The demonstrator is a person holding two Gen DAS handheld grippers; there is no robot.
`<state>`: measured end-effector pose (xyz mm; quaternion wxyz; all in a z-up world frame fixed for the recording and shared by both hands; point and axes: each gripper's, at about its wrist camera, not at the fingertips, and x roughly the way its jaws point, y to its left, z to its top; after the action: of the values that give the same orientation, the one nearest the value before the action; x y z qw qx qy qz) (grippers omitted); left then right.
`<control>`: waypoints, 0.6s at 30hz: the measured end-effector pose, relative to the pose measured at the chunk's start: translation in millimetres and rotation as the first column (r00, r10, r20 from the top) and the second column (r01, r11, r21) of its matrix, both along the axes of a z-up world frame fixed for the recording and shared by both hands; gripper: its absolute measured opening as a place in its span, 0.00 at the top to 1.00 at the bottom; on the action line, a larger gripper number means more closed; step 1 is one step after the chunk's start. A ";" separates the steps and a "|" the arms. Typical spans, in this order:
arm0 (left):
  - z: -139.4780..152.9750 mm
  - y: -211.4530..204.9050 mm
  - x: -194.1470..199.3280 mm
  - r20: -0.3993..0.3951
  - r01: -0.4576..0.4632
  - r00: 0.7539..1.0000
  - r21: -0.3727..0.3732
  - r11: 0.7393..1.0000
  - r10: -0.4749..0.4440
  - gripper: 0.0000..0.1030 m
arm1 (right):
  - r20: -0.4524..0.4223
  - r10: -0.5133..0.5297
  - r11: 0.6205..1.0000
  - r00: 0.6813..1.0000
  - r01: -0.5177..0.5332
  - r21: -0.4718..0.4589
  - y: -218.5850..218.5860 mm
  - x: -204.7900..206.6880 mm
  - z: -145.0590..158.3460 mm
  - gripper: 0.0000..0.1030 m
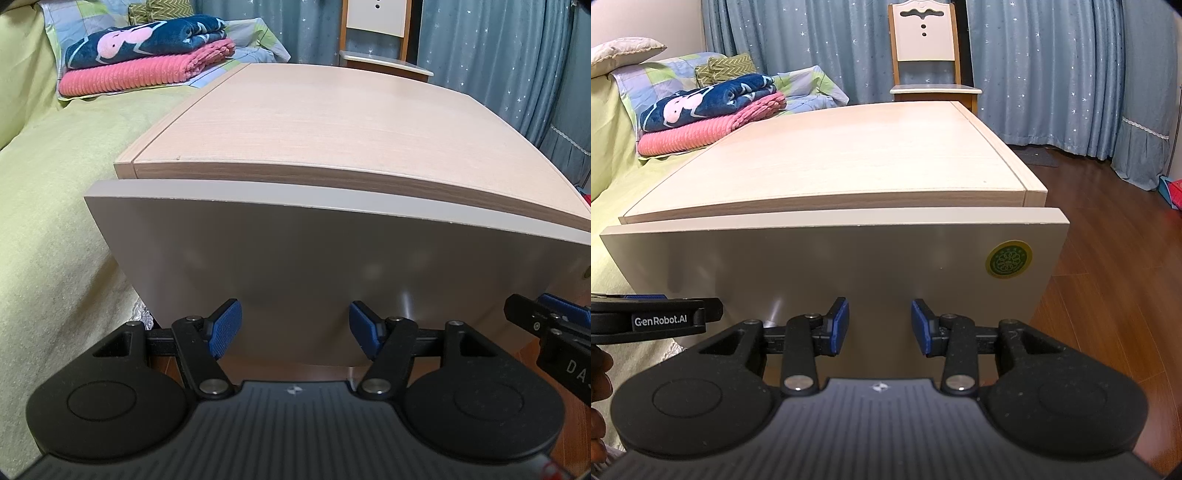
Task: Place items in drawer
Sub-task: 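Keep pushing the drawer front with both tools until it sits flush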
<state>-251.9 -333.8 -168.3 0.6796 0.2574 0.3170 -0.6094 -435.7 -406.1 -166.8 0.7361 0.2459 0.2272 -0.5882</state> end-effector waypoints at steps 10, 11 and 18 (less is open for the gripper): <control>-0.2 -6.4 1.2 -0.003 -0.003 1.000 -0.003 1.000 0.003 0.35 | 0.000 -0.005 1.000 1.000 0.005 -0.001 -3.4 0.5 -0.3 0.67; -0.3 -7.6 1.4 -0.003 -0.003 1.000 -0.004 1.000 0.003 0.35 | 0.000 -0.005 1.000 1.000 0.005 -0.001 -3.7 0.5 -0.4 0.67; -0.4 -13.4 3.3 -0.006 -0.005 1.000 -0.003 1.000 0.005 0.35 | 0.000 -0.009 1.000 1.000 0.009 -0.002 -5.9 0.6 -0.5 0.67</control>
<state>-248.6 -347.1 -168.8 0.6805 0.2535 0.3187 -0.6092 -435.1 -411.9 -167.3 0.7338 0.2459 0.2256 -0.5917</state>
